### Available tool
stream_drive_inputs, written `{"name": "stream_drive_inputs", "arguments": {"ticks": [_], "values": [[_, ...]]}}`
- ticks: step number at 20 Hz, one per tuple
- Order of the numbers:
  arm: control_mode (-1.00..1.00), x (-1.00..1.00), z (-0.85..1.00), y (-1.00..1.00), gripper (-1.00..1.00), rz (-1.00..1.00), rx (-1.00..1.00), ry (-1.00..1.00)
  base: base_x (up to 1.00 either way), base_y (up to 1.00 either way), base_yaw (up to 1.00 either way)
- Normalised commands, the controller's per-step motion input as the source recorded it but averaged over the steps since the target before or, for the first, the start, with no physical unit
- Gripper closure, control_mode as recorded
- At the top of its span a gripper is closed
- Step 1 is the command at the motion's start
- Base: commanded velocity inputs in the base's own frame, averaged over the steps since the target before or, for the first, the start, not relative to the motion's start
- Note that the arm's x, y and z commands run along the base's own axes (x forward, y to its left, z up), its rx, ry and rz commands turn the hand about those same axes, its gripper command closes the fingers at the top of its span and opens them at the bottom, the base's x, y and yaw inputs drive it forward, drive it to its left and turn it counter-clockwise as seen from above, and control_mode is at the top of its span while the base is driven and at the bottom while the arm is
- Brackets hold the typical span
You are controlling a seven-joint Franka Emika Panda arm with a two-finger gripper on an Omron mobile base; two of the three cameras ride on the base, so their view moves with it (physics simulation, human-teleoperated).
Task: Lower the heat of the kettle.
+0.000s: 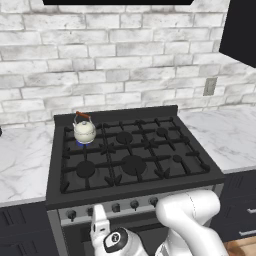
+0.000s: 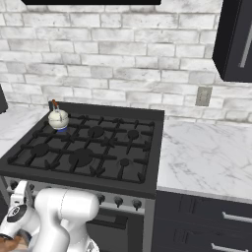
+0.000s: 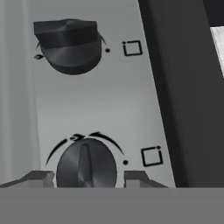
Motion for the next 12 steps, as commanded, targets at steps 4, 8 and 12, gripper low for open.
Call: {"name": "stream_drive_inputs", "arguments": {"ticks": [4,8,12], "values": [[-1.00,0.00,0.44,-0.20,1.00,0.00,0.60,-0.10,0.00,0.00,0.00],[-1.00,0.00,0.27,-0.18,1.00,0.00,0.66,-0.14,0.00,0.00,0.00],[-1.00,0.00,0.12,-0.10,1.00,0.00,0.73,-0.14,0.00,0.00,0.00]]}}
